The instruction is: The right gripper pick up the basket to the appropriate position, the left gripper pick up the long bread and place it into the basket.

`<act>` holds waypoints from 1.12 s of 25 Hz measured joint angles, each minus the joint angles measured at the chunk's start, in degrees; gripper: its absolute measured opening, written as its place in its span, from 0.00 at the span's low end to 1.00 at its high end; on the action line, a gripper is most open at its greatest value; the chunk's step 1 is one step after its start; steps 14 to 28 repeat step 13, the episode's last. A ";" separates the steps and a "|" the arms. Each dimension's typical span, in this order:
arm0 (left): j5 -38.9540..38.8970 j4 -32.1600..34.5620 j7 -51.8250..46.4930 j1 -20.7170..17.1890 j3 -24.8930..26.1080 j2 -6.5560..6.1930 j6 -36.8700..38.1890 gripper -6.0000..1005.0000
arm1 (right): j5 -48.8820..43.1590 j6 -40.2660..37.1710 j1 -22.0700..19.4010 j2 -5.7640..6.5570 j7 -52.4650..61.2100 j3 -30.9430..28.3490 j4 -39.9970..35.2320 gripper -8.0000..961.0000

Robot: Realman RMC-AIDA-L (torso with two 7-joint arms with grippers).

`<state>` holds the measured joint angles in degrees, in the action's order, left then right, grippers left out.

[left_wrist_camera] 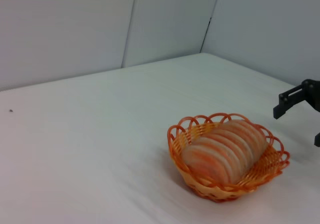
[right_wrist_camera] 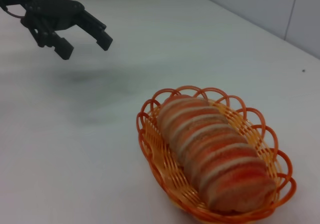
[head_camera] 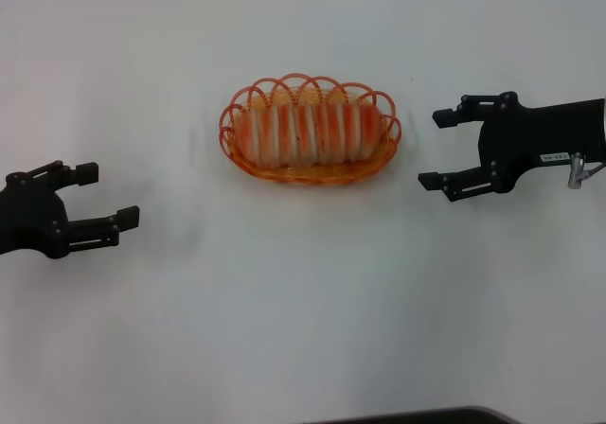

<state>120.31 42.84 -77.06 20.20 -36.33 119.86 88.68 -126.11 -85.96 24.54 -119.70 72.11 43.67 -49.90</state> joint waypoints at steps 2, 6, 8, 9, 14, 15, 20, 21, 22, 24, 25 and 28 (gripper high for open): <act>0.09 -0.02 -0.01 0.00 -0.37 0.06 -0.39 0.93 | 0.00 0.39 -0.06 0.00 -0.06 -0.07 0.05 0.95; 0.33 -0.04 -0.20 0.02 -0.75 0.05 -1.19 0.93 | 0.00 0.78 -0.05 0.00 -0.08 -0.42 0.11 0.95; 0.74 -0.04 -0.39 0.10 -0.94 -0.11 -1.31 0.93 | 0.00 0.85 -0.03 0.01 -0.07 -0.64 0.12 0.95; 1.09 -0.01 -0.45 0.14 -1.03 -0.18 -1.39 0.93 | 0.02 0.89 -0.01 0.03 -0.05 -0.71 0.12 0.95; 2.86 -0.06 -0.67 0.59 -1.18 -0.18 -1.47 0.93 | 0.11 1.11 0.10 0.15 -0.03 -1.00 0.49 0.95; 2.86 -0.06 -0.67 0.59 -1.18 -0.18 -1.47 0.93 | 0.11 1.11 0.10 0.15 -0.03 -1.00 0.49 0.95; 2.86 -0.06 -0.67 0.59 -1.18 -0.18 -1.47 0.93 | 0.11 1.11 0.10 0.15 -0.03 -1.00 0.49 0.95; 2.86 -0.06 -0.67 0.59 -1.18 -0.18 -1.47 0.93 | 0.11 1.11 0.10 0.15 -0.03 -1.00 0.49 0.95; 2.86 -0.06 -0.67 0.59 -1.18 -0.18 -1.47 0.93 | 0.11 1.11 0.10 0.15 -0.03 -1.00 0.49 0.95; 2.86 -0.06 -0.67 0.59 -1.18 -0.18 -1.47 0.93 | 0.11 1.11 0.10 0.15 -0.03 -1.00 0.49 0.95; 2.86 -0.06 -0.67 0.59 -1.18 -0.18 -1.47 0.93 | 0.11 1.11 0.10 0.15 -0.03 -1.00 0.49 0.95; 2.86 -0.06 -0.67 0.59 -1.18 -0.18 -1.47 0.93 | 0.11 1.11 0.10 0.15 -0.03 -1.00 0.49 0.95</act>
